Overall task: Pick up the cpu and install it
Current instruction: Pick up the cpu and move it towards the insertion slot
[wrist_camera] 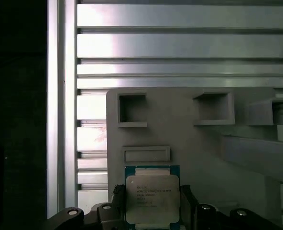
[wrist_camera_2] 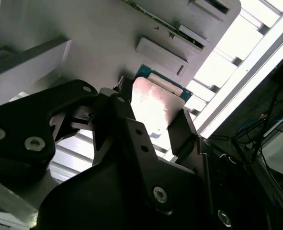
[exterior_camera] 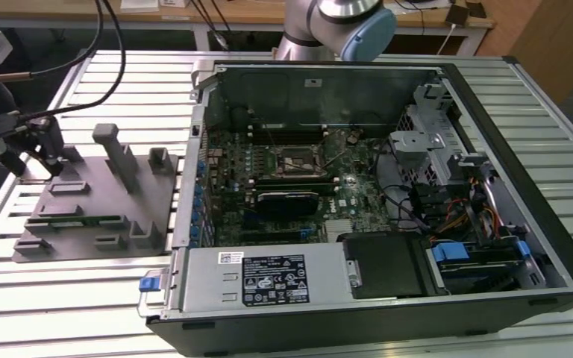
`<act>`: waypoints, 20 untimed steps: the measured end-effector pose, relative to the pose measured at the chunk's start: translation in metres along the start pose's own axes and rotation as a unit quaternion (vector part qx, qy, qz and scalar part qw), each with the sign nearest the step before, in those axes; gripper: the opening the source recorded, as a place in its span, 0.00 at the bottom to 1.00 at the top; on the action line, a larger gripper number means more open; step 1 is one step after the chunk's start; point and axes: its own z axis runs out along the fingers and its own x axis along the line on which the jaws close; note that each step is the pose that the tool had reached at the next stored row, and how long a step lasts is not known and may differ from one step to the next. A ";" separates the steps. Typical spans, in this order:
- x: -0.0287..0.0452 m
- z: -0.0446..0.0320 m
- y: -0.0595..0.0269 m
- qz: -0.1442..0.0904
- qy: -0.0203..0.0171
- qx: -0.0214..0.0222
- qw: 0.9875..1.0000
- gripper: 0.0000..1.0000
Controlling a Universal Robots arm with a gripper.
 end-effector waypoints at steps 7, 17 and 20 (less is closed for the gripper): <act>-0.0008 -0.0225 0.0012 0.000 -0.001 0.000 1.000 0.54; -0.0022 -0.0593 0.0030 0.000 -0.002 0.000 1.000 0.54; -0.0028 -0.0747 0.0038 0.000 -0.003 0.000 1.000 0.54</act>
